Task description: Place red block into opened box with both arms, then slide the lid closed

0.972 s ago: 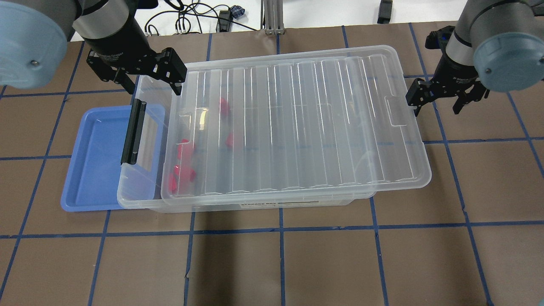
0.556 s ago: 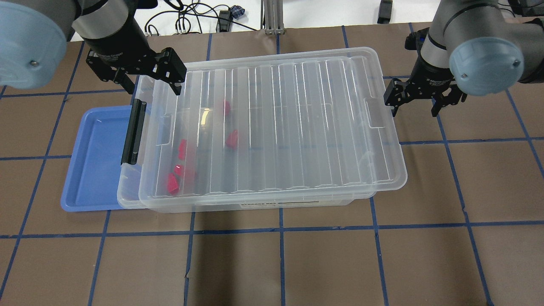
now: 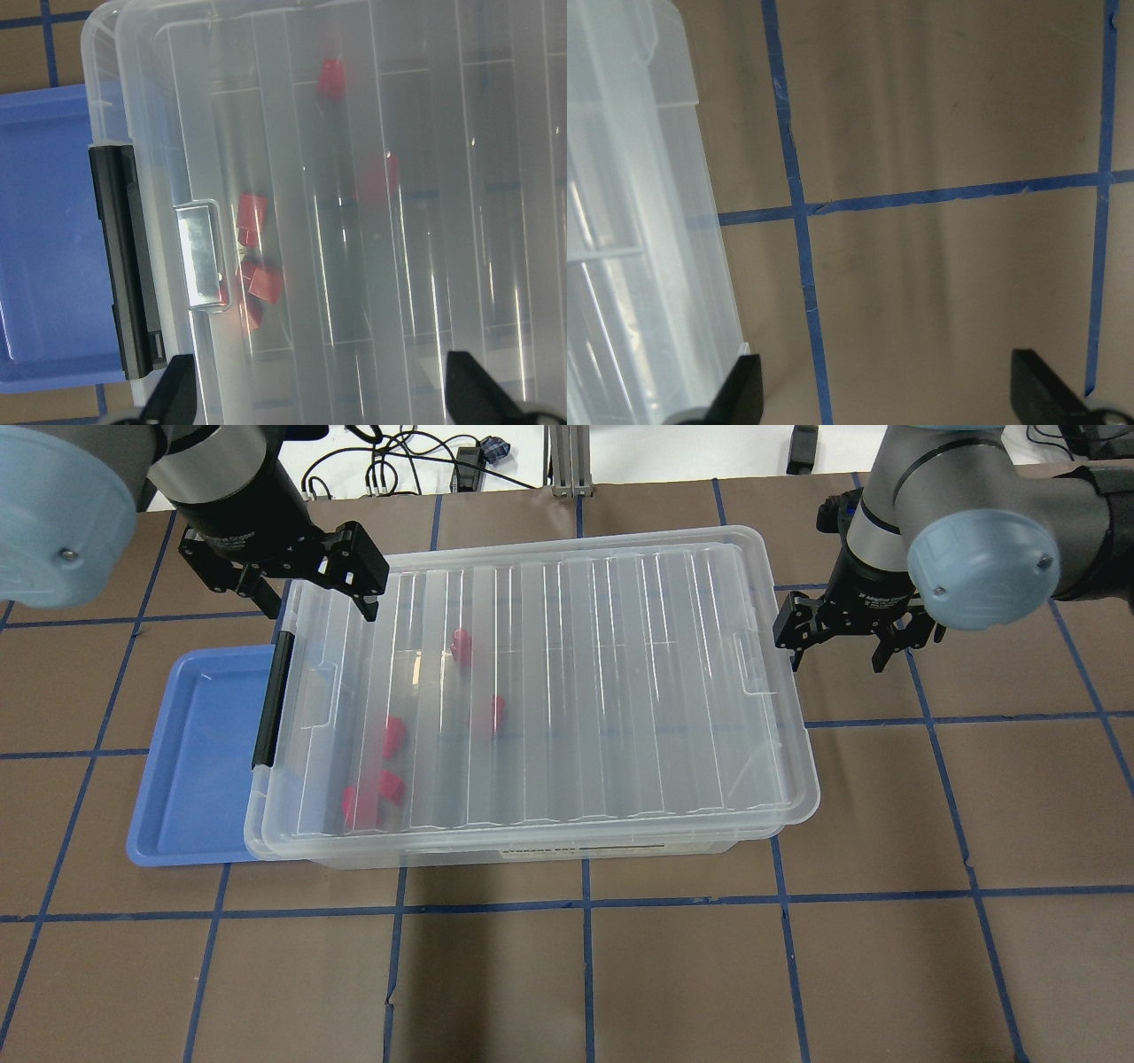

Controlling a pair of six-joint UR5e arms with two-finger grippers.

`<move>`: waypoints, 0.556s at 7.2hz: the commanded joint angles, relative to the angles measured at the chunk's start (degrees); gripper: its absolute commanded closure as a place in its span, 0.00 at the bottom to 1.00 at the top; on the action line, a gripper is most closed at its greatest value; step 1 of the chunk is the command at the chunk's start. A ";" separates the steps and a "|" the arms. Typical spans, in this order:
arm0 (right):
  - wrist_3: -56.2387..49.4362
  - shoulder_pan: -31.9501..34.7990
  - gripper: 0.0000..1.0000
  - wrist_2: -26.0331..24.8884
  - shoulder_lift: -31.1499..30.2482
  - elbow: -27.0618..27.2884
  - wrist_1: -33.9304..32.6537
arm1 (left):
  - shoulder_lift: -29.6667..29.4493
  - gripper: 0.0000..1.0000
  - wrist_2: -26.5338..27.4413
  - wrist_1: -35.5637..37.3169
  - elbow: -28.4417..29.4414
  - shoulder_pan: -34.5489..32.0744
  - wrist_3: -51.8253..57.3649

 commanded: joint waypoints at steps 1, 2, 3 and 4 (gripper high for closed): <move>0.02 0.17 0.00 -0.13 -0.59 -1.01 2.77 | -0.15 0.00 0.24 -0.01 0.07 0.06 -0.05; 0.02 -0.44 0.00 -0.13 -1.73 -3.63 5.58 | -0.15 0.00 0.25 -0.01 0.07 0.06 -0.05; 0.02 -0.45 0.00 -0.30 -1.31 -7.05 8.30 | -0.15 0.00 0.33 -0.01 0.07 -0.03 -0.05; -0.07 -0.53 0.00 -0.13 -1.74 -9.60 11.90 | -0.06 0.00 0.16 -0.01 -0.36 -0.12 -0.14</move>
